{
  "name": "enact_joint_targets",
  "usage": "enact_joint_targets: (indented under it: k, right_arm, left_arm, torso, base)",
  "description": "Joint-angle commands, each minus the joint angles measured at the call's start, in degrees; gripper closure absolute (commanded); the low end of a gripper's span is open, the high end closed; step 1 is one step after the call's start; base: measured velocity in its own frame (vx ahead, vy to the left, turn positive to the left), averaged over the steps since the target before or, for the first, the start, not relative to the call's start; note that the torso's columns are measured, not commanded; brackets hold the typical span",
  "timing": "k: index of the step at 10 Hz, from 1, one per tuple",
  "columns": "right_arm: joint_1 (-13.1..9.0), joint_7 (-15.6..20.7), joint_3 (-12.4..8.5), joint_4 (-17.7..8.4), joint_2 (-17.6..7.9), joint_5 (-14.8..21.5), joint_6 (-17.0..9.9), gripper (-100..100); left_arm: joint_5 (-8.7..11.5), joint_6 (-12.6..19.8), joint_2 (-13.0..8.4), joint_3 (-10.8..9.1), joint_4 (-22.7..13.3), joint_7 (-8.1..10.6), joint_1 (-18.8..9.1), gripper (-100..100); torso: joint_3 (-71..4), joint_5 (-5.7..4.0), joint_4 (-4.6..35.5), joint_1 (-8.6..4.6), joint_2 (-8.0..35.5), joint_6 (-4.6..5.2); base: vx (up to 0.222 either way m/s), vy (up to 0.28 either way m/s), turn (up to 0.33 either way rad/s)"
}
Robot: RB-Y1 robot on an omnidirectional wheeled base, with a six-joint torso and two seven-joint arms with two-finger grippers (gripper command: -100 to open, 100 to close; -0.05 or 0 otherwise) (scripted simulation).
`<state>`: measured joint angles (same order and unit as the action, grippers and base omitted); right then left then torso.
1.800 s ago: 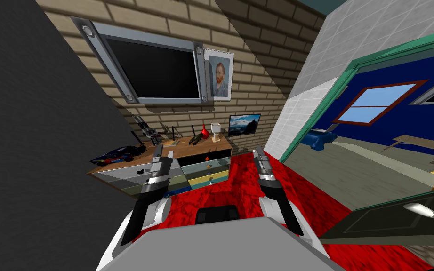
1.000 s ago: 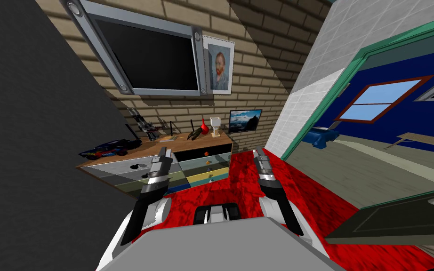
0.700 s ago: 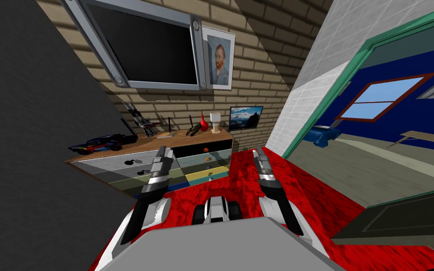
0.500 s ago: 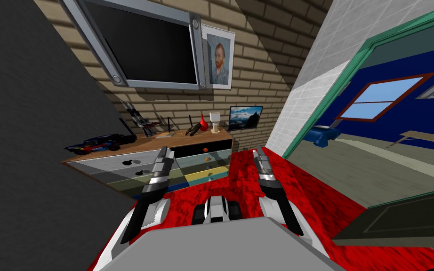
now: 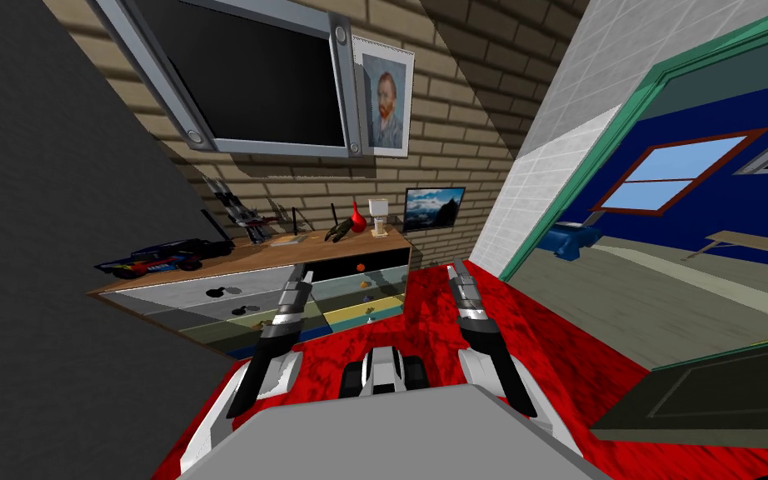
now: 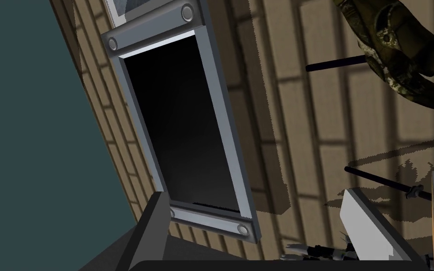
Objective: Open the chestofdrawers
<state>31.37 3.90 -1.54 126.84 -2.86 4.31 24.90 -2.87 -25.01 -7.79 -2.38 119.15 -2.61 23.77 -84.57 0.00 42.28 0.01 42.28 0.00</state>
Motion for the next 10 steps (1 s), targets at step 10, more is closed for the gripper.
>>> enact_joint_targets:
  k: [10]
  right_arm:
    - [0.00,0.00,0.00,0.00,0.00,0.00,0.00,0]
  left_arm:
    - [-1.11,-6.42,-1.28,0.33,-16.87,-1.77,-4.24,-100]
  torso:
    - [0.01,0.00,0.00,-0.02,0.01,0.00]
  base:
    - [0.047,-0.027,-0.011]
